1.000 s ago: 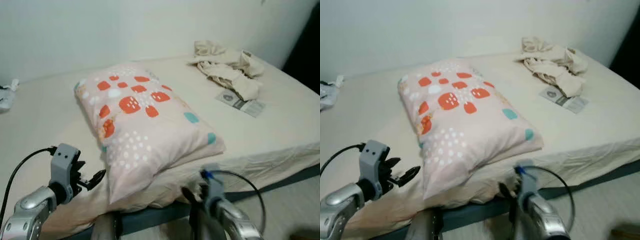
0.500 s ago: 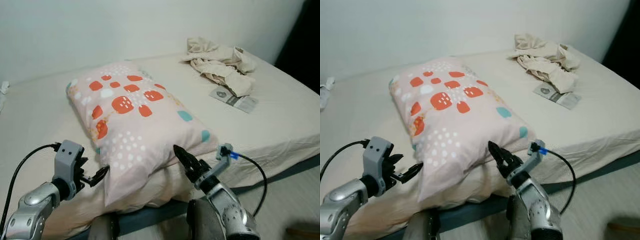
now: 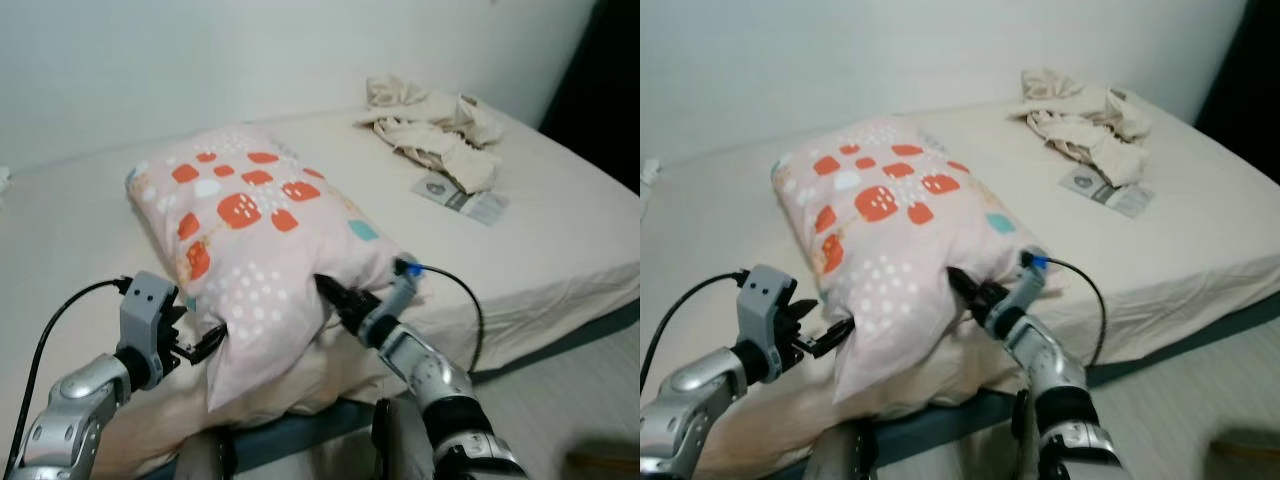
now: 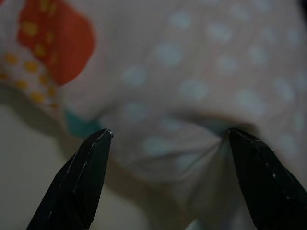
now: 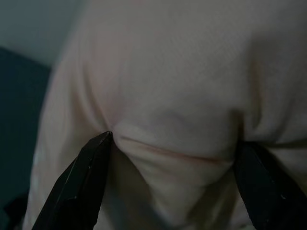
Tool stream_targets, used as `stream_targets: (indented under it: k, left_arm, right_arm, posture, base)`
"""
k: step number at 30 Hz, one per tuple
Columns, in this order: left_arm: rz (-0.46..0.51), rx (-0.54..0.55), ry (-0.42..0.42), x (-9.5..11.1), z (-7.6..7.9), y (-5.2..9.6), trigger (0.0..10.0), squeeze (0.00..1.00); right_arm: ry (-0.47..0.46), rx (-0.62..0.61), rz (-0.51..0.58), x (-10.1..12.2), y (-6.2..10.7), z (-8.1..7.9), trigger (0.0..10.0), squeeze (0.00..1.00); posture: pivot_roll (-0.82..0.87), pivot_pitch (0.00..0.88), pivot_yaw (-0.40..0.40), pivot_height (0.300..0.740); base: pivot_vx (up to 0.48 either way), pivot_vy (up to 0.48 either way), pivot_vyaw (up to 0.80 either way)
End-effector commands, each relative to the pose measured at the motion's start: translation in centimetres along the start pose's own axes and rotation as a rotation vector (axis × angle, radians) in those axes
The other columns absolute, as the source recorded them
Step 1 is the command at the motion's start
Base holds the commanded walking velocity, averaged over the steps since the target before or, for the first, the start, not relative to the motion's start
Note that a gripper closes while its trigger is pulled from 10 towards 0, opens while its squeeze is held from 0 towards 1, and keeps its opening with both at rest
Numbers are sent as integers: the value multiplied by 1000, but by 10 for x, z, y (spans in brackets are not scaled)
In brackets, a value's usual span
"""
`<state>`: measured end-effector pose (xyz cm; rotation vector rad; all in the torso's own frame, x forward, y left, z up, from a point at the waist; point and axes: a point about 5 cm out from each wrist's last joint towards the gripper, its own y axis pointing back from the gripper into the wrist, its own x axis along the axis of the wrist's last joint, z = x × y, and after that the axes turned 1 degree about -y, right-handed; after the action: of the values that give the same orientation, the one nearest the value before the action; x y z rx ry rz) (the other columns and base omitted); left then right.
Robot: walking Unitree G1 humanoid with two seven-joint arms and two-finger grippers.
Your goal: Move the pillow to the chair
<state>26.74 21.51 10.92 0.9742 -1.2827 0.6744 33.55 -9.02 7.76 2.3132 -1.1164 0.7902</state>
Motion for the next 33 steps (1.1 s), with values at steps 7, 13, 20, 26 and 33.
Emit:
stream_targets:
  k: [7, 13, 20, 26, 33]
  left_arm:
    - [-9, -22, 17, -5, 5, 2, 10000, 0]
    - [-6, -21, 20, -5, 6, 2, 10000, 0]
    - [-1, 79, 25, -7, 1, -3, 10000, 0]
    - [9, 97, 35, -9, 4, -4, 10000, 0]
    - [12, 99, 54, -13, 8, -2, 10000, 0]
  right_arm:
    - [-33, 71, -92, -15, -14, -16, 10000, 0]
    - [37, 86, -101, -15, -16, -15, 10000, 0]
    - [149, 66, -80, -10, -7, -7, 4824, 0]
    - [369, -43, -33, -4, 12, 11, 10000, 0]
    - [529, -97, 99, 1, 47, 17, 10000, 0]
  posture:
    - [114, 135, -10, 566]
    - [113, 135, -13, 566]
    - [98, 129, -14, 566]
    - [89, 123, -27, 566]
    - [71, 116, -29, 566]
  base:
    - [0, 0, 0]
    - [0, 0, 0]
    - [0, 0, 0]
    - [0, 0, 0]
    - [0, 0, 0]
